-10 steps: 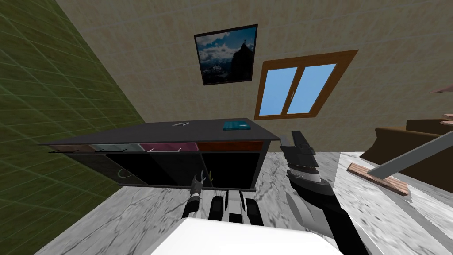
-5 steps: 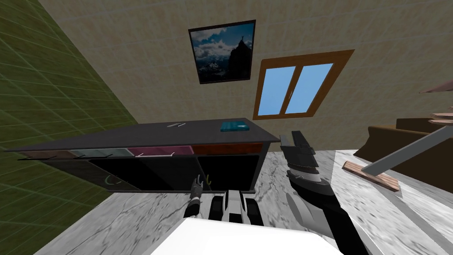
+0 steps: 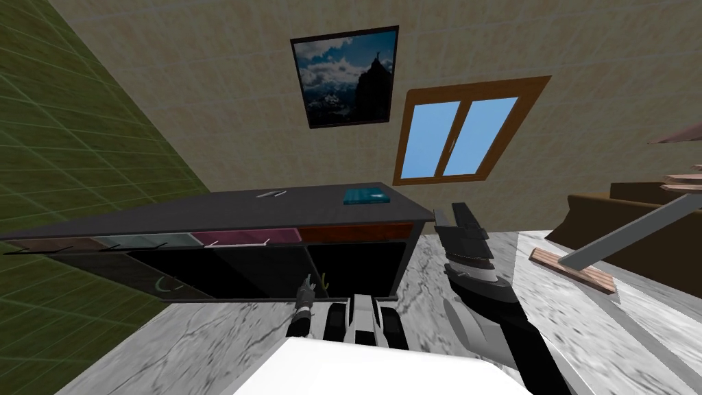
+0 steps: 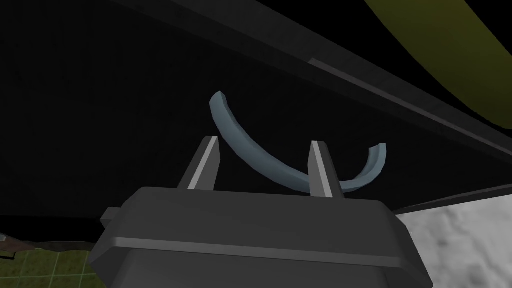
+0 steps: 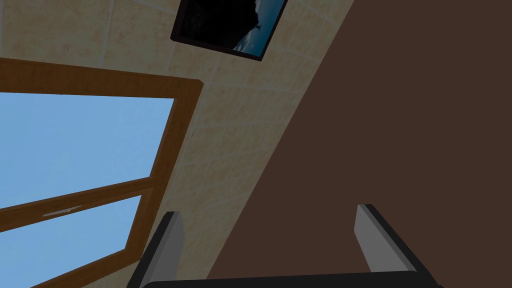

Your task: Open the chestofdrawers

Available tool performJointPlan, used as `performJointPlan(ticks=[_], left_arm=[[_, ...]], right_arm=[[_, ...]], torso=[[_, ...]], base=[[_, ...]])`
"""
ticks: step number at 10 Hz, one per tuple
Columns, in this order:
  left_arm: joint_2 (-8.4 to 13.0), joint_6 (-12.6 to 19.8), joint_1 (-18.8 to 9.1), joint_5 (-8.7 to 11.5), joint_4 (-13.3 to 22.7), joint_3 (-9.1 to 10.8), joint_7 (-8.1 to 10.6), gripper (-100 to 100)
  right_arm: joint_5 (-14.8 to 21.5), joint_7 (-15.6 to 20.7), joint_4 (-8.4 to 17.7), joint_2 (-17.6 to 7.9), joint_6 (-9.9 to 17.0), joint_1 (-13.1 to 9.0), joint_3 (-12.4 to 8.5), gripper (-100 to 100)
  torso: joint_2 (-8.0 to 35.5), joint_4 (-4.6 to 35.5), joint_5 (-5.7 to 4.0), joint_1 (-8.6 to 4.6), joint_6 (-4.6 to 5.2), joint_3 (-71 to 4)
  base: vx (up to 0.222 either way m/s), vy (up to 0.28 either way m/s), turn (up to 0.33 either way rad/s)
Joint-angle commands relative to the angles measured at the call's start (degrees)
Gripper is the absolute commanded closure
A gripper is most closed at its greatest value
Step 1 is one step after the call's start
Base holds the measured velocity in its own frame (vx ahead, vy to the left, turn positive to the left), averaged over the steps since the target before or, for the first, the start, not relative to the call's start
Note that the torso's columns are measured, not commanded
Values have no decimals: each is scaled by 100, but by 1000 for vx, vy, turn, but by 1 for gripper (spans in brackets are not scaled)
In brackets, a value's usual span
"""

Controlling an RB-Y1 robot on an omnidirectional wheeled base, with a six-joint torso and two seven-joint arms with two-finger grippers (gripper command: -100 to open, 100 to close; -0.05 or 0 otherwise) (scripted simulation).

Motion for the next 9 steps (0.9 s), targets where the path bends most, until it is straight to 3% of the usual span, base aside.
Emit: performJointPlan(ticks=[1,8,9], left_arm=[[9,86,12,-185,-46,-214,3,100],[72,296,-104,-724,-165,-873,217,100],[53,255,-114,-672,-119,-812,204,100]], right_arm=[[0,0,1,0,0,-1,0,0],[0,0,0,0,0,0,0,0],[0,0,0,-1,0,0,-1,0]], torso=[[0,-3,-2,-2,-21,0],[-58,4,-6,-7,-28,-28],[-33,5,-1,1,-30,-17]], base=[[-259,170,-123],[-282,162,-112],[-151,82,-35]])
